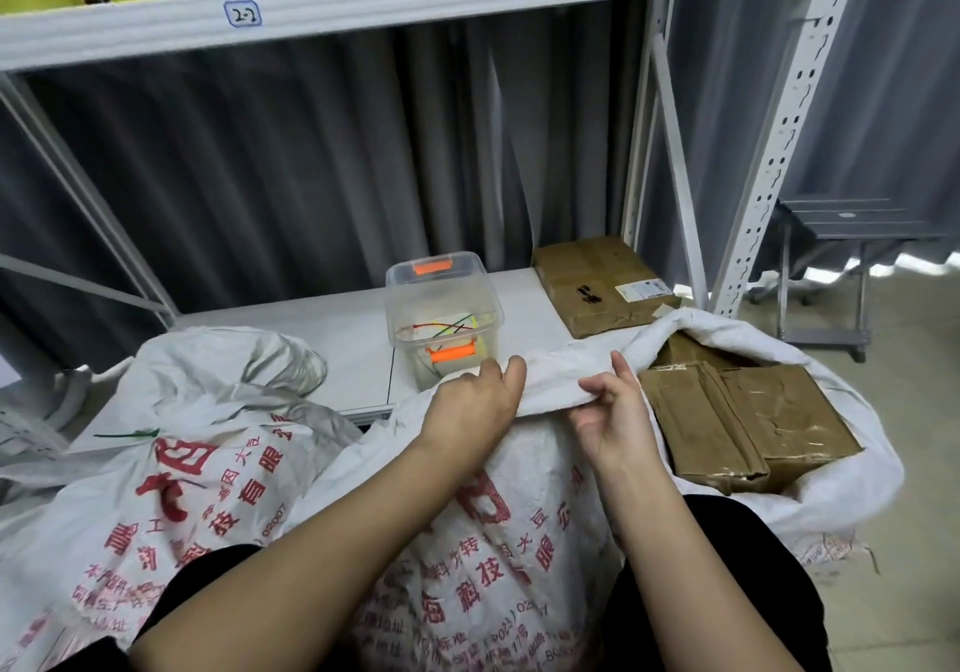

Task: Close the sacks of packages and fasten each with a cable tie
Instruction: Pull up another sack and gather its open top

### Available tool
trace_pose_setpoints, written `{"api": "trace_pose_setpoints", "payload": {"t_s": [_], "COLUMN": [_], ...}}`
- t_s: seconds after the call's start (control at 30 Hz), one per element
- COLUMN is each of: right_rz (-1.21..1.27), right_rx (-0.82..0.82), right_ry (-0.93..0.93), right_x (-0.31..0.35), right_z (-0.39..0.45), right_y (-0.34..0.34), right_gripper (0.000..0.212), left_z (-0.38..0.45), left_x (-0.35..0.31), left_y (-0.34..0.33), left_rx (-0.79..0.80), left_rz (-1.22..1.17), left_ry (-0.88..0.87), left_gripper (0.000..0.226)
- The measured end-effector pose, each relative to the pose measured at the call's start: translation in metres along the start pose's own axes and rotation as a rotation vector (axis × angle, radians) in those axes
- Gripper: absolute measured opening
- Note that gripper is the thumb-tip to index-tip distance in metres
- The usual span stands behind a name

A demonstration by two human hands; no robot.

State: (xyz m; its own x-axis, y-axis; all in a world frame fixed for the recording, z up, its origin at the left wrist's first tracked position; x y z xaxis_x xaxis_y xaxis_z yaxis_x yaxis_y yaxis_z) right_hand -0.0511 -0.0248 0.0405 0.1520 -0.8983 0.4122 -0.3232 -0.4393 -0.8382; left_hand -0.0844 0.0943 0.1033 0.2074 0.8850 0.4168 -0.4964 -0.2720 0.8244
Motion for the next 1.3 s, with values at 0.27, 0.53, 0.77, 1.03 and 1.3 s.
{"api": "trace_pose_setpoints", "payload": {"t_s": [0.27, 0.53, 0.77, 1.03, 1.3], "right_rz": [-0.652, -2.379, -2.466, -2.341, -2.364], "right_rx": [0.07, 0.524, 1.109, 1.038, 1.016], "right_ry": [0.03, 0.932, 0.833, 1.352, 1.242], "right_x": [0.017, 0.045, -0.004, -0.018, -0.013], "right_z": [-0.011, -0.03, -0.012, -0.015, -0.017], "right_y": [-0.001, -0.046, -0.068, -0.057, -0.042], "right_gripper": [0.057, 0.082, 0.035, 0.025, 0.051], "left_z": [-0.016, -0.02, -0.02, -0.021, -0.041], "left_x": [0.009, 0.005, 0.012, 0.024, 0.033], "left_y": [-0.014, 0.004, 0.007, -0.017, -0.033], "left_rx": [0.095, -0.125, -0.123, 0.245, 0.195], "left_rz": [-0.276, -0.087, -0.07, -0.2, -0.532], "left_ry": [-0.015, -0.209, -0.18, -0.029, 0.002], "left_gripper": [0.043, 0.024, 0.038, 0.032, 0.064]}}
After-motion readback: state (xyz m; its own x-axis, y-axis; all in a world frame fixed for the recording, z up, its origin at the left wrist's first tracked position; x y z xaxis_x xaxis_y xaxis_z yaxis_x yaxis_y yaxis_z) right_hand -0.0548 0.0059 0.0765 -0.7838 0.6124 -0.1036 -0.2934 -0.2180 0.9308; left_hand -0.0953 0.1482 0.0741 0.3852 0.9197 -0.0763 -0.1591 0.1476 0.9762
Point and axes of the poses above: each hand's wrist, its own z-axis towards the middle knuckle, its own y-axis out of the back of the hand, x = y × z, the point moved 7 cm from there along z, towards the middle knuckle, and after that the axes turned 1 degree about -y, right-handed, at the moved point
